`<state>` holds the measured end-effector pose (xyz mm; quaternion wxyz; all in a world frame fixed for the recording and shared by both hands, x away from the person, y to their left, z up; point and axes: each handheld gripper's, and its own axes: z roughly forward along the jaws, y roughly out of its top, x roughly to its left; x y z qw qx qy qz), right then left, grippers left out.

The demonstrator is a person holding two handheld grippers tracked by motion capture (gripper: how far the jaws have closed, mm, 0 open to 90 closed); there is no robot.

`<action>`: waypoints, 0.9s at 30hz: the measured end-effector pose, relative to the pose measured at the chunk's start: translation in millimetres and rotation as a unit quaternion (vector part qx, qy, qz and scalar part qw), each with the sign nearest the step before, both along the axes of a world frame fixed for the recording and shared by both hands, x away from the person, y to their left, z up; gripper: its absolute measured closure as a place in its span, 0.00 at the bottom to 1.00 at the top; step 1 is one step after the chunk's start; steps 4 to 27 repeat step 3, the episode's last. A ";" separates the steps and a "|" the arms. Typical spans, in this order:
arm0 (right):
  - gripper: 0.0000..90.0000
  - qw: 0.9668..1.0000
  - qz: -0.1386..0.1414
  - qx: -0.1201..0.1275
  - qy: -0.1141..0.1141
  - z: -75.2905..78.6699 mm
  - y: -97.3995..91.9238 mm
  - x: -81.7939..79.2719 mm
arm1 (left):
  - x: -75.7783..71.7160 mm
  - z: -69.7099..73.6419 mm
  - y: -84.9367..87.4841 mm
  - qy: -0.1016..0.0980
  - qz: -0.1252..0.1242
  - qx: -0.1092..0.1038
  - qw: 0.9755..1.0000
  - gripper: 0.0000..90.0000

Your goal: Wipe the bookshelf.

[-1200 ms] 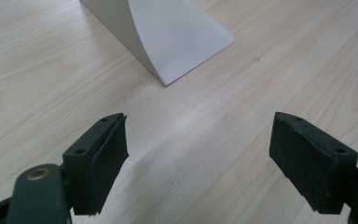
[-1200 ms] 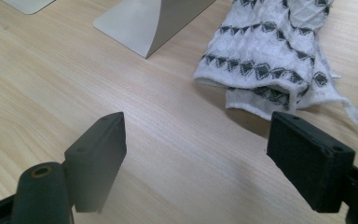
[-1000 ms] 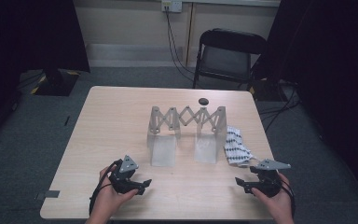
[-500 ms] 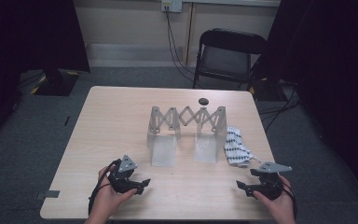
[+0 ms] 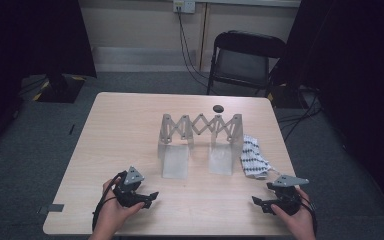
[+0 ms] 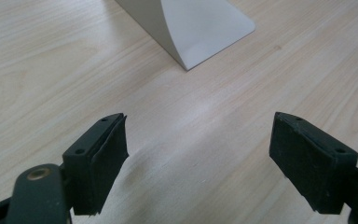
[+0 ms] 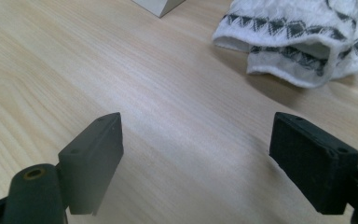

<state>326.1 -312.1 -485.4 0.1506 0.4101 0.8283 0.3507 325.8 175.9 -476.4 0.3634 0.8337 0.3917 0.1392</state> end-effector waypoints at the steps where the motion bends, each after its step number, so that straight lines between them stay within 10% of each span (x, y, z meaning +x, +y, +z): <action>1: 0.19 1.000 -0.001 -0.001 0.000 0.3 0.6 0.1 | 0.1 -0.6 0.8 0.001 0.001 -0.001 1.000 0.21; 27: 0.19 1.000 0.002 -0.001 0.000 0.6 1.7 0.3 | 0.7 -1.1 2.0 0.000 0.000 0.004 1.000 0.21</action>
